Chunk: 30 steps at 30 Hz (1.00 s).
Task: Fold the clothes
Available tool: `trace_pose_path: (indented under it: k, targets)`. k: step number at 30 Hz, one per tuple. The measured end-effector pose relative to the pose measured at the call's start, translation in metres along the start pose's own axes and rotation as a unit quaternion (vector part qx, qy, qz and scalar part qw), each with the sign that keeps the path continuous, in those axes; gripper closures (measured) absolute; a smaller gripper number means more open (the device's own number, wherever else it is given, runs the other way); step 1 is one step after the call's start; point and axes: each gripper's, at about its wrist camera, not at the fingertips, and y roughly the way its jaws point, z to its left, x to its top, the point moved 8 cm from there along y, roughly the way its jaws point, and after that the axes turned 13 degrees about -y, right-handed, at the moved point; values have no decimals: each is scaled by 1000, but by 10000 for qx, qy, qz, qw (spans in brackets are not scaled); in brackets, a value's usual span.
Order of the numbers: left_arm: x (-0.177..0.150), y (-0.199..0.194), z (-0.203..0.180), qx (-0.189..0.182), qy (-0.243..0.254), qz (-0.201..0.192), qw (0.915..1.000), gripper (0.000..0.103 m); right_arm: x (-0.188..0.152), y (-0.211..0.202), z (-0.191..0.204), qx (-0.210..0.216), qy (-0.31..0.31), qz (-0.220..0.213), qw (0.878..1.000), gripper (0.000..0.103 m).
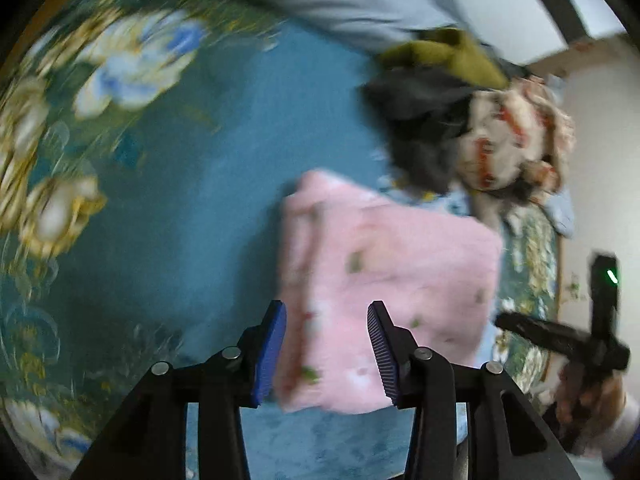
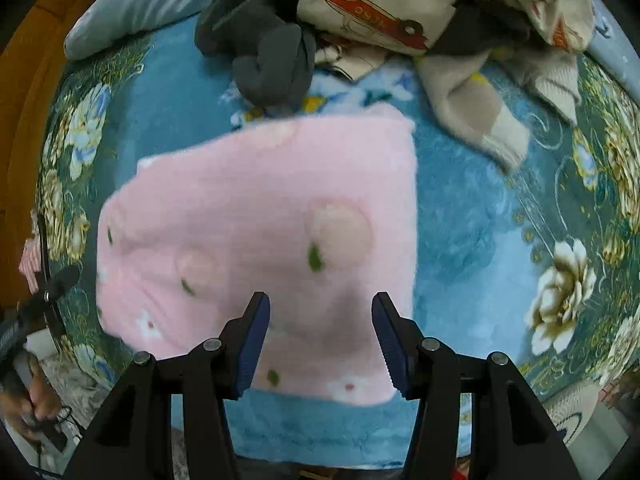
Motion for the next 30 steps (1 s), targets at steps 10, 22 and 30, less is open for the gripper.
trace_pose_path:
  k: [10,22,30]
  targets:
    - [11,67,18,405,454,335,9976,57,25,48,15,-74,-487,215,9986,49]
    - [0,18,63,-44,-429,249,9988,28,0,24,-29,89,-101,-2,9999,36]
    - [-17,73,96,-187,-1041,1081,9885,27,-14,57,-80,462,1020,152,9936,18]
